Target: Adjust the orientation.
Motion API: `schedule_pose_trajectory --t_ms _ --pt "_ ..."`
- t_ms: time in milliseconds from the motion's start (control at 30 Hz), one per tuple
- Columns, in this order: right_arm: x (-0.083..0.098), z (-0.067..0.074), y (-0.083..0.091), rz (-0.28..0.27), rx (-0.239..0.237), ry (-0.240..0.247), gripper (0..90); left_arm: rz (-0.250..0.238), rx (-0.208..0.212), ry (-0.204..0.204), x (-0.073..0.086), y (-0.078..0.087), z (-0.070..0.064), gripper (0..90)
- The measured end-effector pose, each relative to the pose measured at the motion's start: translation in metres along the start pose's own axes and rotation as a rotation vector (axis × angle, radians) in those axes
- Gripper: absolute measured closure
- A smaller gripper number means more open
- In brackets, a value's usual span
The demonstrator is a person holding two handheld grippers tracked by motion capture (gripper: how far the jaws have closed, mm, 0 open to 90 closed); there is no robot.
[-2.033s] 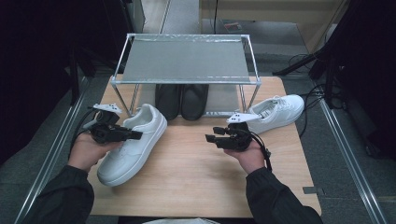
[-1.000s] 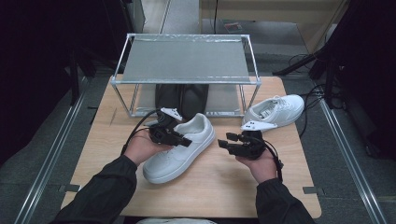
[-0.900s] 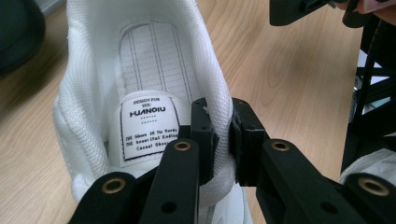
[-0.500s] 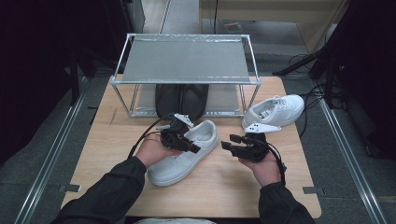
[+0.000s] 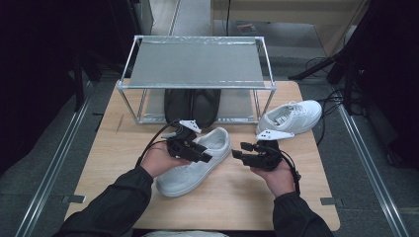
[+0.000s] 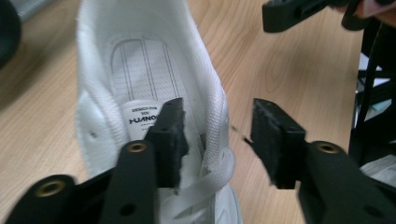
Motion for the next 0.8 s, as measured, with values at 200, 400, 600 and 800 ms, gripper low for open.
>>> schedule_pose_trajectory --t_ms 200,400,600,800 --pt "0.0 0.001 -0.001 0.0 -0.003 0.005 50.3 -0.057 0.0 0.006 -0.003 0.022 -0.006 45.3" --pt "0.0 0.001 -0.001 0.0 -0.004 0.006 50.2 -0.069 -0.015 0.009 0.003 0.036 -0.01 44.3" --pt "-0.001 0.002 -0.001 -0.002 -0.006 0.005 50.0 -0.071 -0.027 0.026 0.01 0.041 -0.011 43.5" --pt "-0.001 0.004 -0.002 0.004 -0.012 0.01 49.8 -0.078 -0.042 0.027 0.022 0.046 -0.015 41.9"
Point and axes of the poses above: each handheld gripper's, and its own axes: y roughly backward along the jaws, x roughly out of its underside, z roughly to its left, the point moved 9 cm from there along -y, roughly forward along the jaws, and after that the axes turned 10 degrees about x, right-handed, at the moved point
